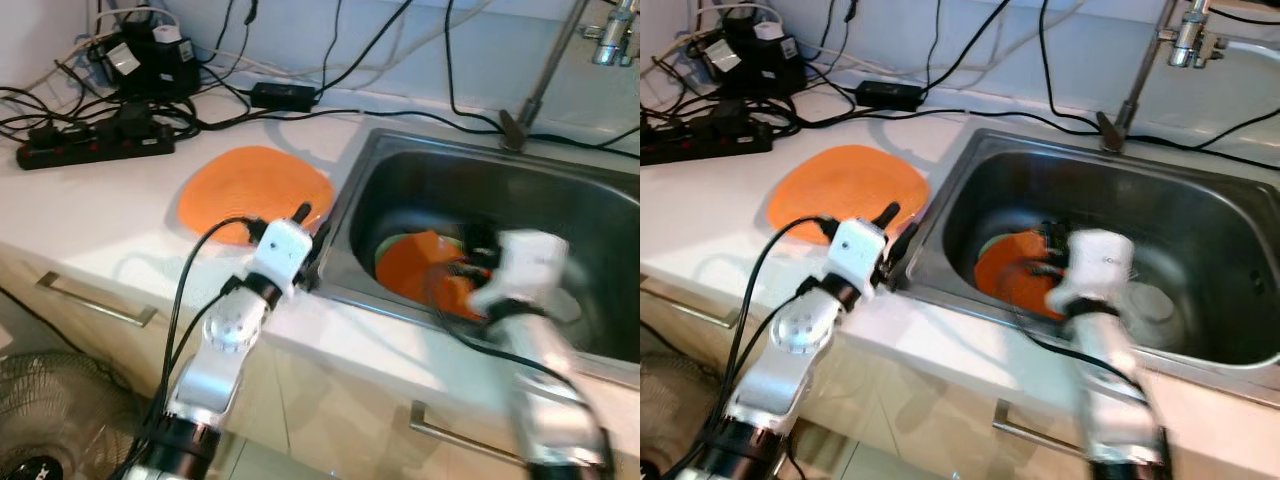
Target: Kitchen organization
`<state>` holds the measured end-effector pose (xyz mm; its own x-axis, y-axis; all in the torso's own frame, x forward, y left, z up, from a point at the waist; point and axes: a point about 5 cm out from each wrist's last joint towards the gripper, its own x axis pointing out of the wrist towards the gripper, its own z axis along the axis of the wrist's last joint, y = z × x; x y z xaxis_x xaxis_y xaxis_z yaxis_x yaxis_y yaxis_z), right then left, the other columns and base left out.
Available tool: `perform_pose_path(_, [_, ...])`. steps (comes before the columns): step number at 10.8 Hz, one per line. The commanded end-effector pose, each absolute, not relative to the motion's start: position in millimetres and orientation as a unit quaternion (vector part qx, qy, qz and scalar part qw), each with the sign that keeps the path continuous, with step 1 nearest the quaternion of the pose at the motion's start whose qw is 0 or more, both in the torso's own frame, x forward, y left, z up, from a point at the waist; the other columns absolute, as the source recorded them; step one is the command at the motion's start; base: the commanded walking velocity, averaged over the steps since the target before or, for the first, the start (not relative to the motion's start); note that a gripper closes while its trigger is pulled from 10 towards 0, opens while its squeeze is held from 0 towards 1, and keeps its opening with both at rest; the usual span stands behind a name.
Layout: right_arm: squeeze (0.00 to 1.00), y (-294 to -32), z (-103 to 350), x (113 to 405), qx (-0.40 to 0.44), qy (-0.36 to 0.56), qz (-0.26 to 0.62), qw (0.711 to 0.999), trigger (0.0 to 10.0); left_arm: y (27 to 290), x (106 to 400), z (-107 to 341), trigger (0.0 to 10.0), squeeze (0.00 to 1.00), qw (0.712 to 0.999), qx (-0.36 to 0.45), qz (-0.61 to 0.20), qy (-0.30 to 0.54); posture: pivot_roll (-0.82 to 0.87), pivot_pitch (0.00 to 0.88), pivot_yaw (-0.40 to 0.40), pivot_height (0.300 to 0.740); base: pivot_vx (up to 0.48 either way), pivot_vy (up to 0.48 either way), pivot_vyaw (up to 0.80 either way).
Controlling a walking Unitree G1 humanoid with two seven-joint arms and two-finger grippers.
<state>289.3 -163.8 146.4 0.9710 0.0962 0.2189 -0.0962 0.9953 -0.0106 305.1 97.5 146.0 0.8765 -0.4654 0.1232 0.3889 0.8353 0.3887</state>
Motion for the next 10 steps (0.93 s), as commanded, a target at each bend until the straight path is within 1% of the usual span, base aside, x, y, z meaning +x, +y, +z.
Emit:
perform_pose_path(1, [0.0, -160, 142, 292, 0.006, -0.104, 0.046, 0.994, 10.0, 99, 303, 154, 10.0, 0.0, 0.943, 0.215, -0.219, -0.129, 0.17, 0.047, 0.006, 0.74, 0.0, 0.0, 0.0])
perform_pose_path(3, [0.0, -146, 137, 292, 0.02, -0.095, 0.057, 0.994, 10.0, 110, 304, 168, 10.0, 0.0, 0.92, 0.299, -0.207, -0.146, 0.18, 0.039, 0.004, 0.74, 0.0, 0.0, 0.0])
perform_pose_path(4, [0.0, -145, 137, 292, 0.024, -0.094, 0.059, 0.994, 10.0, 114, 304, 172, 10.0, 0.24, 0.916, 0.311, -0.206, -0.147, 0.19, 0.036, 0.005, 0.74, 0.0, 0.0, 0.0])
perform_pose_path(5, [0.0, -141, 135, 292, 0.032, -0.092, 0.058, 0.994, 10.0, 120, 304, 175, 10.0, 1.0, 0.903, 0.343, -0.214, -0.143, 0.19, 0.036, 0.007, 0.74, 0.0, 0.0, 0.0])
perform_pose_path(6, [0.0, -137, 132, 291, 0.035, -0.087, 0.06, 0.994, 10.0, 125, 301, 181, 10.0, 1.0, 0.88, 0.385, -0.249, -0.126, 0.19, 0.035, 0.011, 0.74, 0.0, 0.0, 0.0])
perform_pose_path(7, [0.0, -135, 131, 290, 0.036, -0.085, 0.061, 0.994, 10.0, 132, 299, 185, 10.0, 1.0, 0.868, 0.395, -0.285, -0.097, 0.2, 0.035, 0.013, 0.74, 0.0, 0.0, 0.0])
perform_pose_path(8, [0.0, -134, 129, 290, 0.037, -0.081, 0.061, 0.994, 10.0, 140, 295, 188, 10.0, 1.0, 0.848, 0.419, -0.318, -0.066, 0.21, 0.036, 0.014, 0.74, 0.0, 0.0, 0.0])
perform_pose_path(9, [0.0, -133, 129, 291, 0.038, -0.08, 0.063, 0.994, 10.0, 152, 292, 198, 10.0, 0.0, 0.814, 0.478, -0.326, -0.047, 0.21, 0.041, 0.014, 0.74, 0.0, 0.0, 0.0])
perform_pose_path(10, [0.0, -132, 130, 291, 0.039, -0.08, 0.065, 0.994, 10.0, 160, 292, 202, 10.0, 0.0, 0.795, 0.514, -0.321, -0.025, 0.21, 0.049, 0.011, 0.74, 0.0, 0.0, 0.0])
